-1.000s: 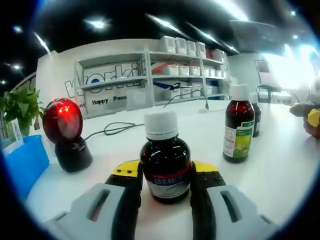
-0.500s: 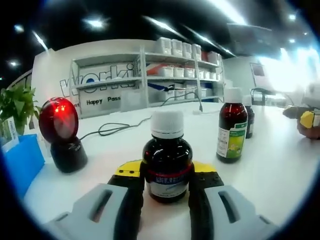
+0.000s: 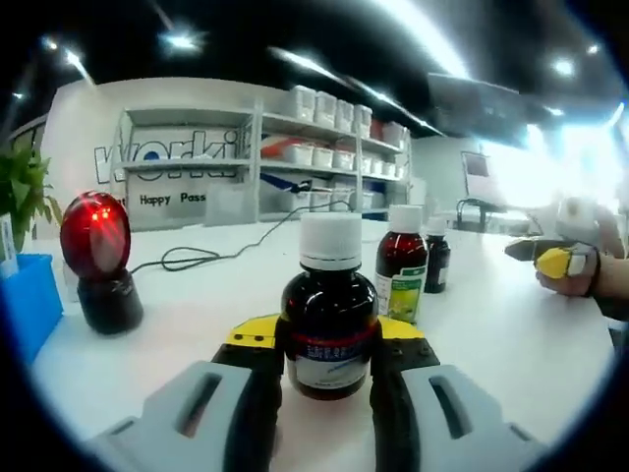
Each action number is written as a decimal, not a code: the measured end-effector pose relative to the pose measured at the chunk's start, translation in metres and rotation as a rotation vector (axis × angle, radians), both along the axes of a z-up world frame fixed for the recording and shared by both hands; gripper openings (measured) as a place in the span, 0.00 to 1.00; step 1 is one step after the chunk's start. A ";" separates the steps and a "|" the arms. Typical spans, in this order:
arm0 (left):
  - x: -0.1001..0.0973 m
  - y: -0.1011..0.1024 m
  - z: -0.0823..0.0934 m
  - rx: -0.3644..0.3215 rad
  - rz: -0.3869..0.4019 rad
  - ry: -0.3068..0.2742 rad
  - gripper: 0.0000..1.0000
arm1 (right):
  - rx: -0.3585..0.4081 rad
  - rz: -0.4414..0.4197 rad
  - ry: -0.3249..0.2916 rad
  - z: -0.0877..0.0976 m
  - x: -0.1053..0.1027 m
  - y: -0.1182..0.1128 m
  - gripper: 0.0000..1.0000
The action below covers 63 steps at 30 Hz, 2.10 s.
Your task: Rotate the medicine bottle to make it face forward pick up the medicine bottle inspect the drug traceability code place the medicine on the table
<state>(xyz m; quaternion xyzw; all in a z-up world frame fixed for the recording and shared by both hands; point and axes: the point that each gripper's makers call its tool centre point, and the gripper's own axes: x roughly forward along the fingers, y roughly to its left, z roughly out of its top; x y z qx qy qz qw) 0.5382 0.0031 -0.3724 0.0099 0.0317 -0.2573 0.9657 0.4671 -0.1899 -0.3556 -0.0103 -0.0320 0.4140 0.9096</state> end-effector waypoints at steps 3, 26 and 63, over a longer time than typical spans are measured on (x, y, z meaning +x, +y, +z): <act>-0.011 -0.007 0.007 -0.010 -0.030 -0.010 0.24 | 0.003 -0.002 0.001 0.000 0.000 0.000 0.28; -0.110 -0.147 0.020 -0.018 -0.462 -0.040 0.24 | 0.199 -0.198 -0.016 0.028 0.023 -0.054 0.24; -0.161 -0.210 -0.024 0.068 -0.731 0.052 0.25 | 0.183 -0.179 -0.021 0.028 0.020 -0.047 0.27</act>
